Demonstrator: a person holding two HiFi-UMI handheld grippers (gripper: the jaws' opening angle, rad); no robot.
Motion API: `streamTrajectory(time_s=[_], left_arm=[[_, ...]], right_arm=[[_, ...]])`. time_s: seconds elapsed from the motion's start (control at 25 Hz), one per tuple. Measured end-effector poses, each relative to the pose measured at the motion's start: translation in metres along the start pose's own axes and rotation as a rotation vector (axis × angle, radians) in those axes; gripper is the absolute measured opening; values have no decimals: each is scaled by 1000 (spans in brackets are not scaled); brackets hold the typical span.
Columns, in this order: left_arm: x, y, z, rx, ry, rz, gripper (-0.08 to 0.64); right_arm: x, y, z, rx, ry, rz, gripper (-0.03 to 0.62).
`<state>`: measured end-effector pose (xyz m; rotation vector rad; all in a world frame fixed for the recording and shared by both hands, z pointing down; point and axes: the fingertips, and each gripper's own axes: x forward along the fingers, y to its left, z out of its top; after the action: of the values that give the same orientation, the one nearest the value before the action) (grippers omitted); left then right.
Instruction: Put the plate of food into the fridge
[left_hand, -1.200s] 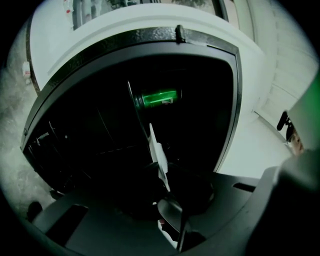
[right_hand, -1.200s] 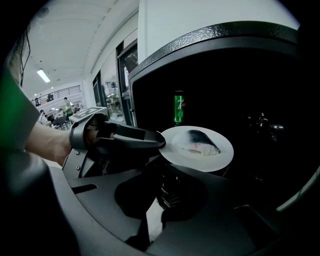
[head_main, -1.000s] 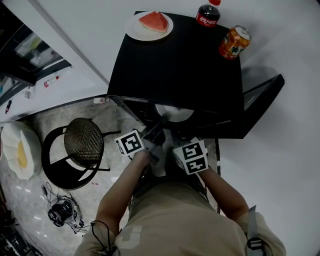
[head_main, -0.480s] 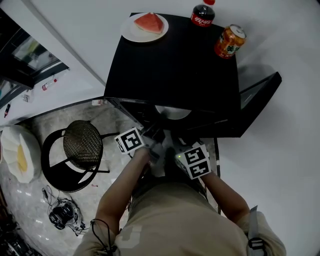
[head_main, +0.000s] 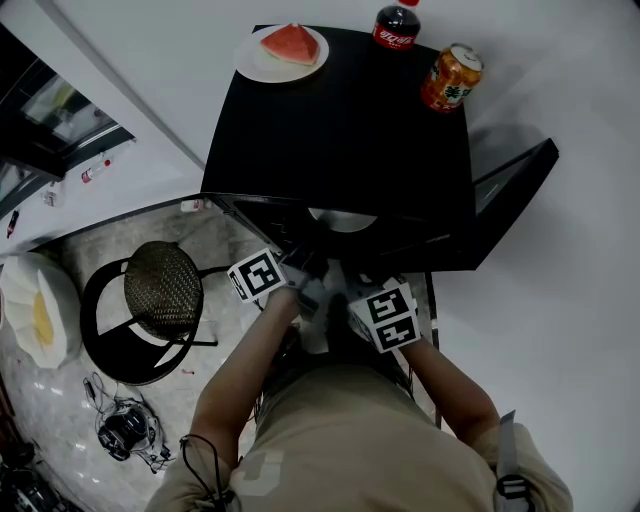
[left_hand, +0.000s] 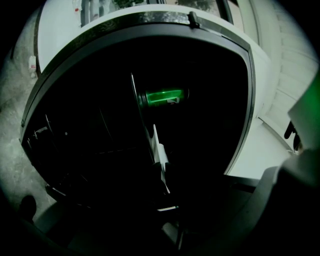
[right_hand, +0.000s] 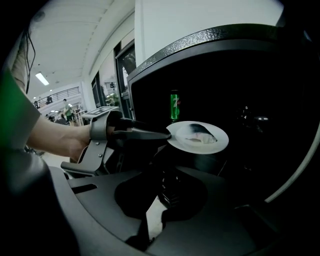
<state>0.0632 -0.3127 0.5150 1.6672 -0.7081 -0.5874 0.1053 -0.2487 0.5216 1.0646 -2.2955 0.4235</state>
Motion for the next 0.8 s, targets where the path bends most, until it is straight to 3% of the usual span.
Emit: streamTrajectory(time_s=[0.8], left_arm=[[5,-2,0,31,56,-16,31]], right_arm=[[25,-11,36,-59,-52,-36,23]])
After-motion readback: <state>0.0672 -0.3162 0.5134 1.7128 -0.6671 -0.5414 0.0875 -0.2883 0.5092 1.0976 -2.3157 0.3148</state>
